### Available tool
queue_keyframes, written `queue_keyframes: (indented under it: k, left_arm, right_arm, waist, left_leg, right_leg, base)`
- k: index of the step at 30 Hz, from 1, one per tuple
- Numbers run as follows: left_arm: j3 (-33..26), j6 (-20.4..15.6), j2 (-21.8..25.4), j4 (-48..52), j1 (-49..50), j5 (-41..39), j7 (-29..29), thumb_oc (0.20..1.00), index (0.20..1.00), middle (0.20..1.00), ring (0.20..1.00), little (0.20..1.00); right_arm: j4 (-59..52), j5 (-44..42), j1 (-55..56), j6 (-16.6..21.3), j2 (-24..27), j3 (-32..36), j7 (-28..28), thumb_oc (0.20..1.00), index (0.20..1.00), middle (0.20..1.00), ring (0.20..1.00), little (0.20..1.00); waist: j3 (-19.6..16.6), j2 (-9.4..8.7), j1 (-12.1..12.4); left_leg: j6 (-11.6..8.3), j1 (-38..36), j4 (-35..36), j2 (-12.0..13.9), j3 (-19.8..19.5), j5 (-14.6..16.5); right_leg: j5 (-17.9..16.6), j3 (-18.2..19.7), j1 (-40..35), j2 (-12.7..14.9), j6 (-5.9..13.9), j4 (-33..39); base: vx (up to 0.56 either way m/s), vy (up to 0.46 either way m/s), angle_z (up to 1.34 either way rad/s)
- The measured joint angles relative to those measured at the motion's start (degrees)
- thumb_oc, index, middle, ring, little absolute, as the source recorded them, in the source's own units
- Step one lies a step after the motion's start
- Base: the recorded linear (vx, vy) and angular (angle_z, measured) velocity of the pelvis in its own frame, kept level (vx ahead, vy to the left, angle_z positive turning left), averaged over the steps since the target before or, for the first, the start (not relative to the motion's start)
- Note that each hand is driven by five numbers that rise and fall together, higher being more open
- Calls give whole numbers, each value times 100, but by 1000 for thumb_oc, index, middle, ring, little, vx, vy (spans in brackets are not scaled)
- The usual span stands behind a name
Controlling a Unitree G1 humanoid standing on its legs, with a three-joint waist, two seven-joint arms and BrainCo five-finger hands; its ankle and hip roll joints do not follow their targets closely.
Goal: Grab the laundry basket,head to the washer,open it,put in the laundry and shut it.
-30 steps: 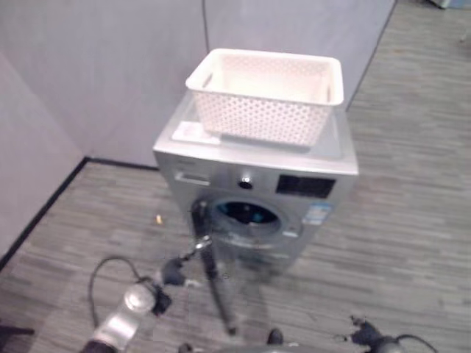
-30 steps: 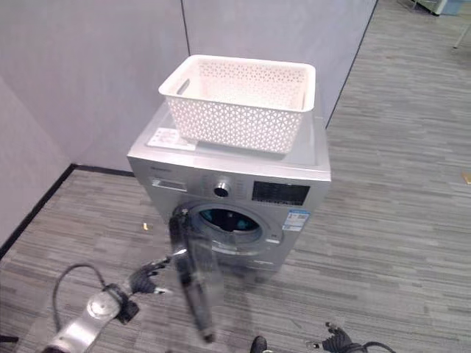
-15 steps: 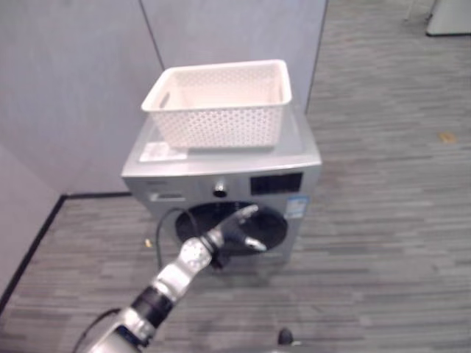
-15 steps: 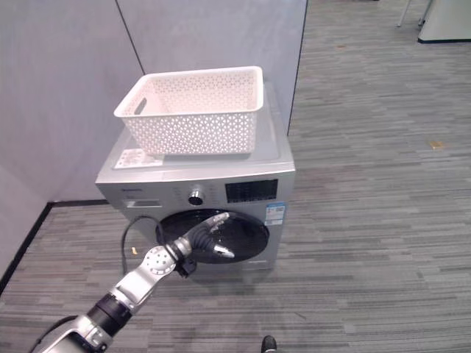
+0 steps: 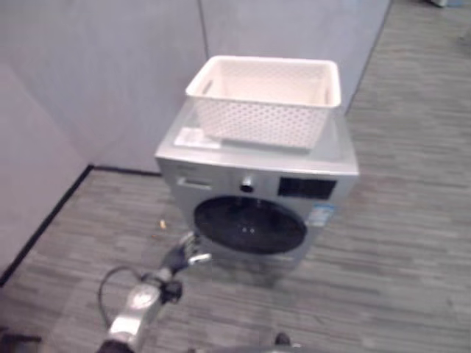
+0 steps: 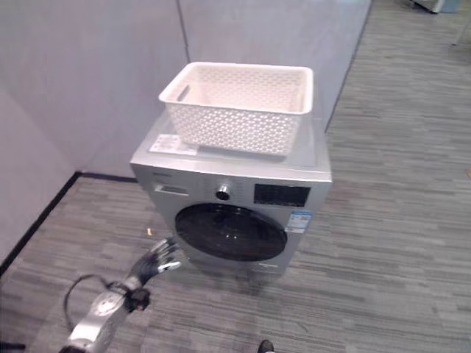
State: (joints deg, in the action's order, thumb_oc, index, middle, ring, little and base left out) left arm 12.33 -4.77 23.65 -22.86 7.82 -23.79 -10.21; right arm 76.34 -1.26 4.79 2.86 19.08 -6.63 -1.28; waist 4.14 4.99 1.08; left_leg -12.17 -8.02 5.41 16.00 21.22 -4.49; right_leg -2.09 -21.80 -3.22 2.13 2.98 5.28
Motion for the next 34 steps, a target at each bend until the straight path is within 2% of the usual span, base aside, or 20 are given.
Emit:
queue_keyframes:
  k: [1, 4, 5, 6, 9, 11, 13, 16, 34]
  left_arm:
    - [-103, -101, 17, -300, 144, 6, -20, 1000, 1000, 1000, 1000, 1000]
    - [-354, -105, -65, -1068, 299, 15, 25, 1000, 1000, 1000, 1000, 1000]
    - [-363, -178, -78, -1227, 353, 90, 28, 1000, 1000, 1000, 1000, 1000]
    - [-487, -359, -216, -1912, 341, 336, 68, 1000, 1000, 1000, 1000, 1000]
    - [-628, -355, -451, -2912, 351, 712, 351, 1000, 1000, 1000, 1000, 1000]
    - [-633, -338, -547, -3243, 383, 833, 435, 1000, 1000, 1000, 1000, 1000]
    - [-922, -383, -781, -3903, 351, 1029, 665, 1000, 1000, 1000, 1000, 1000]
    - [-1192, -374, -977, -4516, 196, 1036, 795, 1000, 1000, 1000, 1000, 1000]
    - [-898, -366, -1033, -4178, 105, 1132, 880, 1000, 1000, 1000, 1000, 1000]
  right_arm:
    - [7, -16, -12, 12, 3, 110, -9, 1000, 1000, 1000, 1000, 1000]
    - [108, -131, -1, 27, 12, 215, -22, 1000, 1000, 1000, 1000, 1000]
    - [140, -141, -5, 34, 8, 224, -37, 1000, 1000, 1000, 1000, 1000]
    - [187, -160, -20, 48, 33, 325, -41, 1000, 1000, 1000, 1000, 1000]
    - [215, -222, 25, 51, 46, 367, -32, 1000, 1000, 1000, 1000, 1000]
    - [239, -223, 41, 49, 52, 372, -31, 1000, 1000, 1000, 1000, 1000]
    - [249, -338, 76, 52, 53, 373, 4, 1000, 1000, 1000, 1000, 1000]
    - [243, -350, 100, 50, 78, 372, 35, 1000, 1000, 1000, 1000, 1000]
    - [202, -348, 109, 32, 59, 292, 30, 1000, 1000, 1000, 1000, 1000]
  waist:
    - [-2, 15, 77]
    - [-18, 42, 105]
    - [-34, 41, 156]
    - [-78, 58, 204]
    - [-141, 39, 211]
    - [-190, 52, 222]
    - [-293, -29, 237]
    - [-374, -37, 233]
    - [-353, -85, 236]
  left_leg:
    - [56, 3, 23, -33, -16, 35]
    - [168, 14, 24, -117, -135, 131]
    - [165, 63, 25, -153, -145, 140]
    - [217, 119, 34, -217, -181, 184]
    - [248, 103, 25, -327, -323, 201]
    - [261, 104, 23, -365, -351, 209]
    - [274, 187, -8, -440, -509, 211]
    - [296, 204, 10, -478, -662, 204]
    - [321, 237, 20, -547, -805, 220]
  right_leg:
    - [-11, -63, -42, 40, 22, 0]
    - [-18, -164, -88, 157, 102, 0]
    - [-26, -184, -83, 194, 122, 0]
    - [-57, -194, -93, 267, 169, 1]
    - [-64, -300, -190, 368, 217, 0]
    - [-60, -322, -200, 403, 248, 0]
    - [-73, -494, -274, 469, 250, -15]
    - [-63, -622, -321, 506, 290, -29]
    - [-22, -786, -404, 581, 352, -5]
  base:
    - [-30, 40, 24]
    - [-23, 53, 24]
    - [-5, 59, 17]
    - [8, 51, 12]
    - [-51, 37, 19]
    - [-75, 40, 18]
    - [-41, 51, 37]
    - [-26, 36, 23]
    - [8, 9, 4]
